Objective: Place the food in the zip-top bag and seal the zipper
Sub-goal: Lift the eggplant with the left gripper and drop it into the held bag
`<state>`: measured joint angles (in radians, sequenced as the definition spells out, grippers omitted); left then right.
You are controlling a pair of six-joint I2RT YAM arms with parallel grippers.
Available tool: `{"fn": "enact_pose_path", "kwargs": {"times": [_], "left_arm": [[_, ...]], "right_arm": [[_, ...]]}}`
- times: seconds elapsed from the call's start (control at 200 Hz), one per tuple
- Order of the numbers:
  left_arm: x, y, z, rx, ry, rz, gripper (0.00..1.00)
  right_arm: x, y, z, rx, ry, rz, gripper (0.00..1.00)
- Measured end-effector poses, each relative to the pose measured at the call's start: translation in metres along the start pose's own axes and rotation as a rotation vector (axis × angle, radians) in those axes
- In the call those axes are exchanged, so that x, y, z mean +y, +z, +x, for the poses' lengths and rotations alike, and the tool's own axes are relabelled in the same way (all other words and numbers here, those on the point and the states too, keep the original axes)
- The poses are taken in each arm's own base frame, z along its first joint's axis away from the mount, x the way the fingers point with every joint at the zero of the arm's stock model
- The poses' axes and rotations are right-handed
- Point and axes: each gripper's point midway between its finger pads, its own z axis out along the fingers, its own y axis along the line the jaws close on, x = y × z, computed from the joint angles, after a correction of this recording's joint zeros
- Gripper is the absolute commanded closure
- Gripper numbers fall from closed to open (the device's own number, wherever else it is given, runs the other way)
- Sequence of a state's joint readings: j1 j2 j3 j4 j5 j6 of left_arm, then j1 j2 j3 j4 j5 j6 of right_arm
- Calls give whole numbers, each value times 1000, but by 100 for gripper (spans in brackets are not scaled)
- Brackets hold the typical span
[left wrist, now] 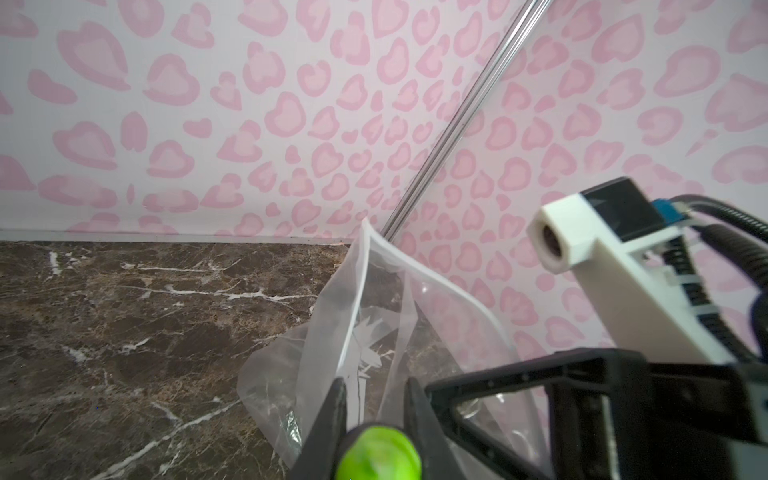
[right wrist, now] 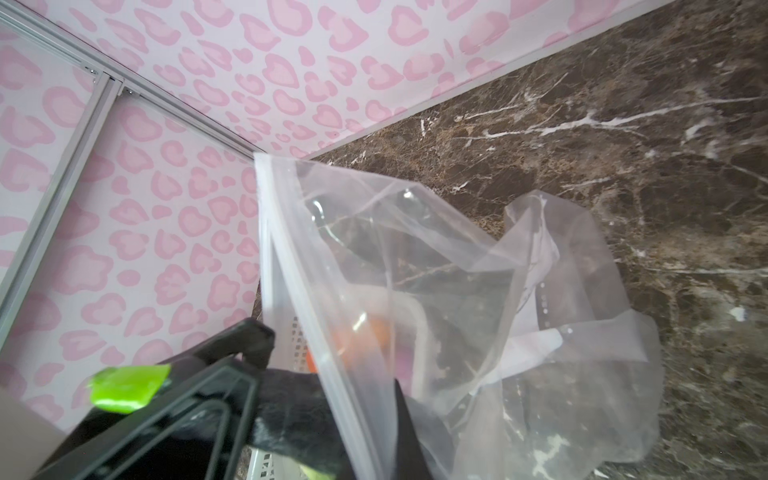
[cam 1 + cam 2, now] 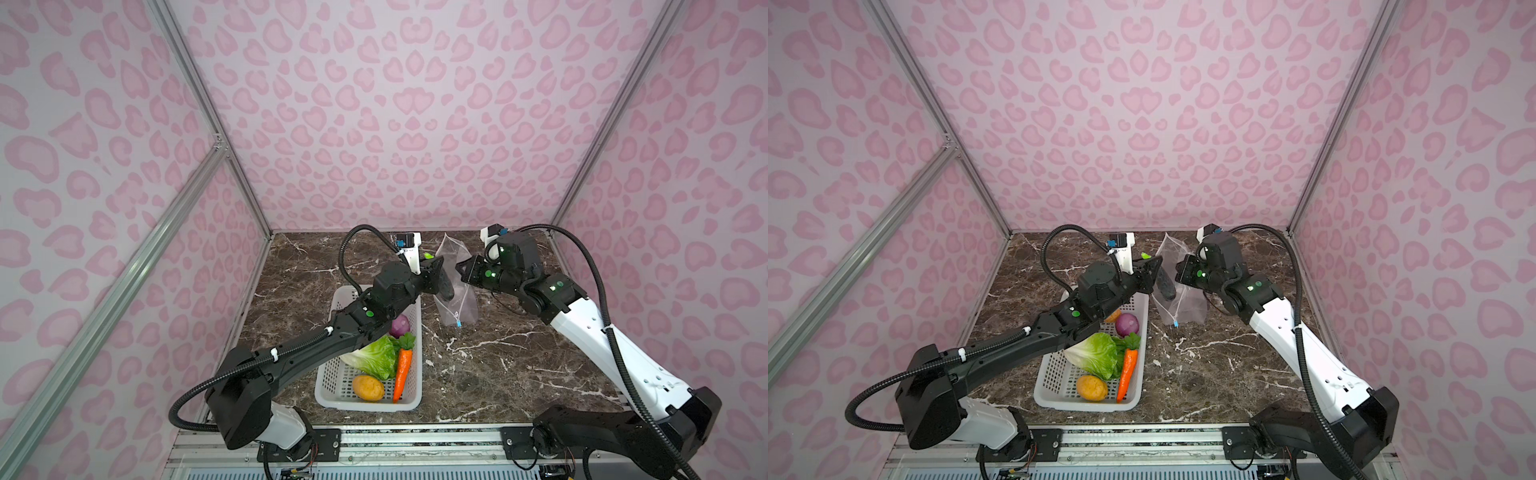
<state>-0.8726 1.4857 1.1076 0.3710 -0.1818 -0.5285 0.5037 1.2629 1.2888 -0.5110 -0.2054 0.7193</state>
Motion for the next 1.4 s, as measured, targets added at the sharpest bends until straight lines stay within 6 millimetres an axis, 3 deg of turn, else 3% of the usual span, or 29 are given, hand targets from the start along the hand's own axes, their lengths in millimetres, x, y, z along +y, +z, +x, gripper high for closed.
{"fn": "enact_pose_path", "kwargs": {"times": [0.19,0.425,0.655,0.795,0.86,0.93,0.985,1.335,1.4], "left_arm": [[8,7,9,8,15,-40,97],[3,20,23,44,16,-19,97],[28,21,65,144,21,-81,97],[41,19,82,189,29,-125,95],[44,19,87,206,33,-136,86],[46,20,91,220,38,-142,58],[46,21,93,232,42,-146,46],[35,15,88,284,37,-125,31],[29,10,76,276,33,-114,18]], "right_arm": [[-5,-14,-4,-20,-32,46,100],[-2,-34,-11,-44,-79,89,100],[-20,-2,25,74,-93,140,100],[-31,18,36,112,-84,167,100],[-31,23,38,116,-79,163,100],[-30,27,38,116,-79,155,100],[-28,28,37,112,-79,145,100],[-29,28,34,95,-81,137,100],[-30,27,32,88,-83,139,100]]}}
